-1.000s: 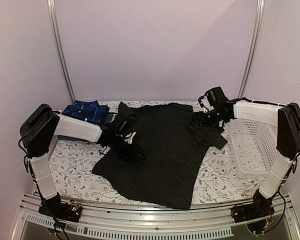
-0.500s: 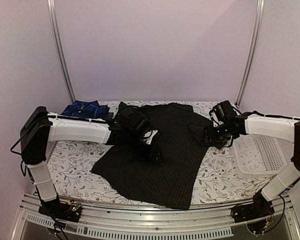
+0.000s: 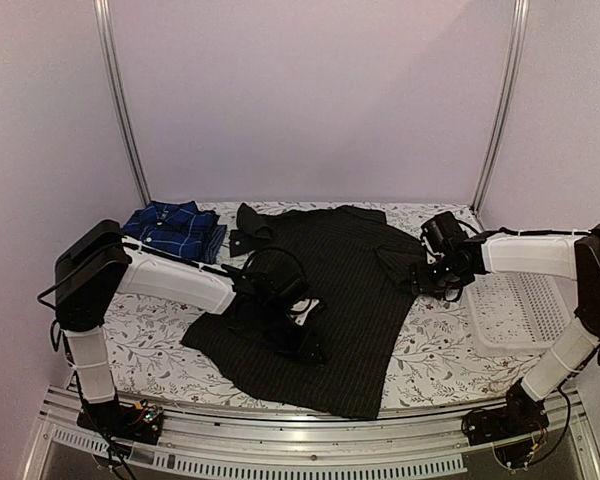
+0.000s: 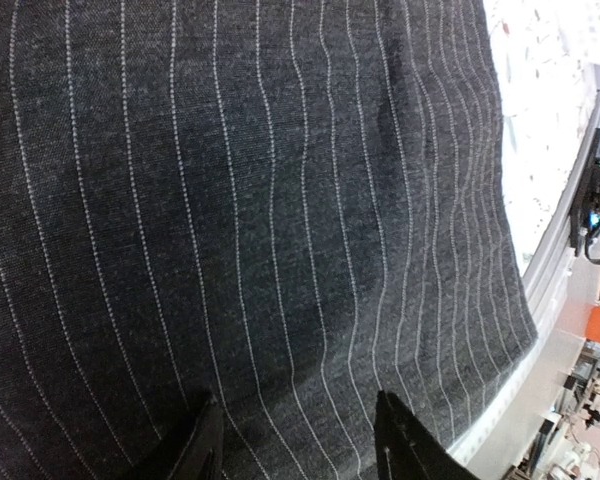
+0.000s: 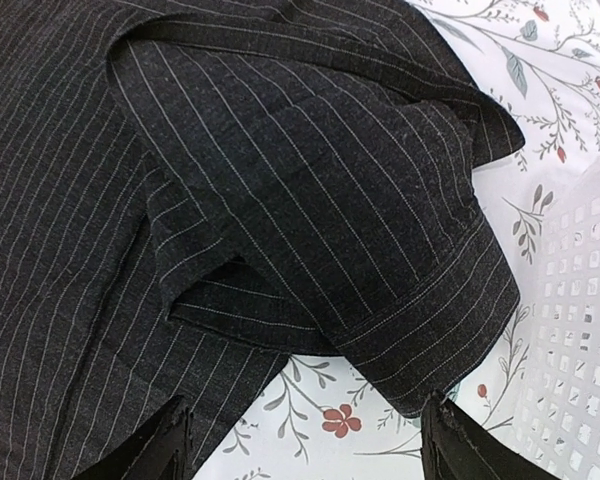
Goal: Fold and stack the long sleeve shirts
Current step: Smooth out the crumpled shirt at the center of the board, then pick up the sleeve from the center of the board.
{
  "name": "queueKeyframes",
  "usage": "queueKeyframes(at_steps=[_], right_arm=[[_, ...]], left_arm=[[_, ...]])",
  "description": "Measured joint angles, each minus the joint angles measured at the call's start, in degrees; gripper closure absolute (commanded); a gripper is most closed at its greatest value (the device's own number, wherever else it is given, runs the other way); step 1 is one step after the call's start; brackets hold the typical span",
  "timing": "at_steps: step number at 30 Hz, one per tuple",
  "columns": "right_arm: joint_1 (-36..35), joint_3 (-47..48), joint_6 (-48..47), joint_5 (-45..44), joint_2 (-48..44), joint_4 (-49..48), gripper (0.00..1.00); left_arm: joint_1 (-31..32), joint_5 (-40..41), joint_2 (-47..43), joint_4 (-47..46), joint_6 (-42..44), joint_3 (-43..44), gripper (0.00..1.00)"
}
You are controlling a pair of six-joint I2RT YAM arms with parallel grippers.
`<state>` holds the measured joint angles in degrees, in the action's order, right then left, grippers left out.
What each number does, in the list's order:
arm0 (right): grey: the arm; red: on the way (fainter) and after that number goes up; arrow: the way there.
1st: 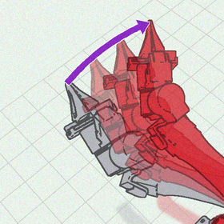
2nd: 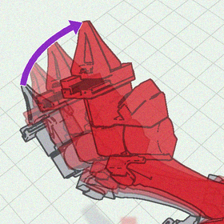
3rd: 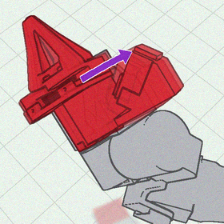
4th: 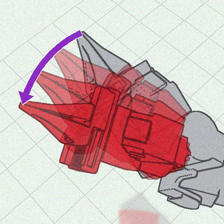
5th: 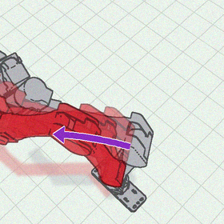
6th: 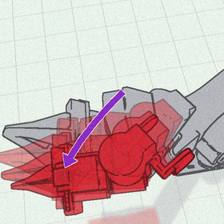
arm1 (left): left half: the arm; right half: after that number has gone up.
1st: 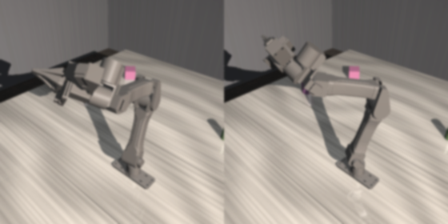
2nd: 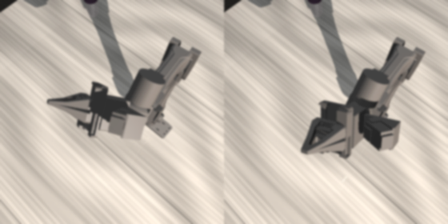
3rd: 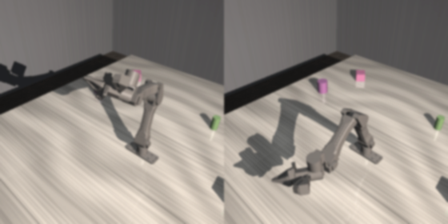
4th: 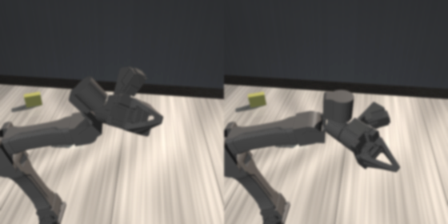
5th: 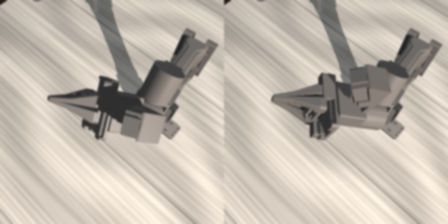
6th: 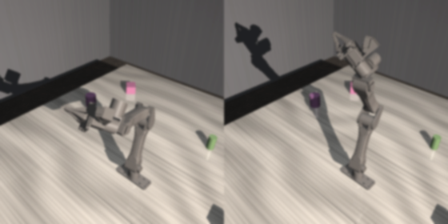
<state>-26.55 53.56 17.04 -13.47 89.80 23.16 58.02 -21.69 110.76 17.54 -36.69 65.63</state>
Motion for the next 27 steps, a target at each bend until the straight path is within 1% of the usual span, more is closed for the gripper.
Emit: queueKeyframes(at_steps=[10,14,23,25,27], right_arm=[[4.11,-3.52,0.72,0.02,1.62,-0.98,0.26],[4.42,-3.69,0.79,0.11,1.7,-1.81,0.3],[5.11,-2.54,0.92,0.07,5.86,-2.54,0.33],[5.25,-1.95,0.9,-0.11,7.65,-2.58,0.35],[5.31,-1.7,0.87,-0.28,8.48,-2.47,0.41]], left_arm=[[-0.07,0.76,-0.59,-0.42,0.0,-0.87,0.48],[-0.17,0.79,-0.59,-0.37,0.0,-0.85,0.48],[-0.28,1.73,-0.59,1.77,0.02,0.13,0.48],[-0.28,1.9,-0.59,2.43,0.02,0.46,0.48],[-0.28,2.23,-0.59,3.15,0.02,0.76,0.48]])
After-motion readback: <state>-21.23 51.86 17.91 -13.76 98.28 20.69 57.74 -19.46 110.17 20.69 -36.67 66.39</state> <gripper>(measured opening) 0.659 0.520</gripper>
